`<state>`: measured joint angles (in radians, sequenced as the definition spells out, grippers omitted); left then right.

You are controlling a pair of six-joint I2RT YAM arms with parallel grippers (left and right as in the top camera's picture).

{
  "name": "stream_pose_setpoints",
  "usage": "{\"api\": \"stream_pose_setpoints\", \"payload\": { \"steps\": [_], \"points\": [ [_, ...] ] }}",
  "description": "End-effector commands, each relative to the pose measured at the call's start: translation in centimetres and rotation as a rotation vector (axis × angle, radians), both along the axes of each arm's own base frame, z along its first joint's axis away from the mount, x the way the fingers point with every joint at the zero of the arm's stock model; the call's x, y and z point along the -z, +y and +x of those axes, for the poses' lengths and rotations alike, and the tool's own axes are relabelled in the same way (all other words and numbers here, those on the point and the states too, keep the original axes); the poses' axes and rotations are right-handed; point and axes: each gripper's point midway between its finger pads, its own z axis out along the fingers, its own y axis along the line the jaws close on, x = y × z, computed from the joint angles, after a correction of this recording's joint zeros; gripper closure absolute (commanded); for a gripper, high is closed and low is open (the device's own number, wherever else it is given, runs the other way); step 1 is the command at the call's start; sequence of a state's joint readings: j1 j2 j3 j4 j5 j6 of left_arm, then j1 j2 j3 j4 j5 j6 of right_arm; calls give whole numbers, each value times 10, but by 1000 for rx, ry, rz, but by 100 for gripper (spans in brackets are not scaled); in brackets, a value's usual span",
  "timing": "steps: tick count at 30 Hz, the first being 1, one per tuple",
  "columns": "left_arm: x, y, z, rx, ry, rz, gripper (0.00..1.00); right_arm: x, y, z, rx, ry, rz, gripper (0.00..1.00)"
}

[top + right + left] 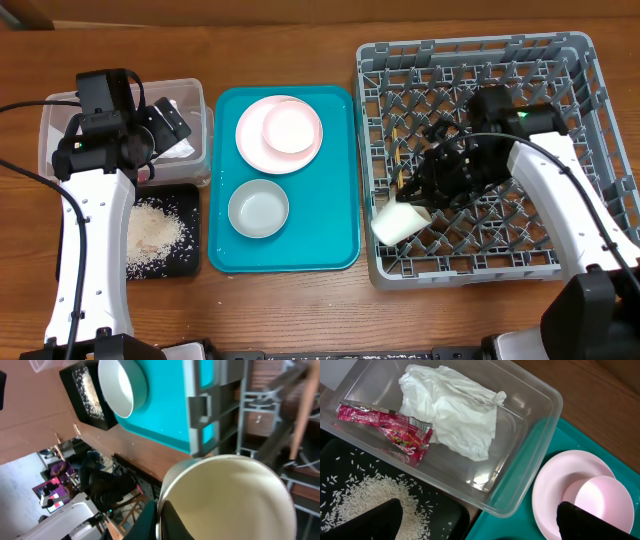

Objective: Sort waste into correct bins and load items into the dishwasher
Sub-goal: 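Lower the white bowl into the rack and open the right gripper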

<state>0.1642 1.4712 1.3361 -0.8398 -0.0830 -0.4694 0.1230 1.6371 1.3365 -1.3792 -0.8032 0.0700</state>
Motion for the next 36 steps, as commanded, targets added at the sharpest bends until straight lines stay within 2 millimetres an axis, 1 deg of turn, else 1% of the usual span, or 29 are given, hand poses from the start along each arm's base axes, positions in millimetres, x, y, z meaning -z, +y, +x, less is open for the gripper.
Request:
{"api": "stream_pose_setpoints", "payload": {
  "steps": [1,7,11,17,21,24,27,36],
  "points": [
    [-10,1,4,-8,-27,1,0,3,-6,-1,-10,-25,4,96],
    [-10,1,4,-8,-27,1,0,17,-14,-5,-4,-9,-16,96],
    [-10,1,4,-8,-27,1,0,21,-18,-7,-5,-8,-24,96],
    [-10,1,4,-8,-27,1,0,33,-32,-8,-15,-7,-126,96],
    [-10,1,4,-8,-27,1,0,37,-36,-9,-19,-4,-159,95],
    [-10,1,4,-8,-27,1,0,39,-40,-10,-22,-3,-184,91],
    [-10,1,4,-8,-27,1,0,44,-47,-12,-29,1,-236,89],
    [-10,1,4,-8,-27,1,0,52,-60,-13,-27,8,-328,87]
  ]
}}
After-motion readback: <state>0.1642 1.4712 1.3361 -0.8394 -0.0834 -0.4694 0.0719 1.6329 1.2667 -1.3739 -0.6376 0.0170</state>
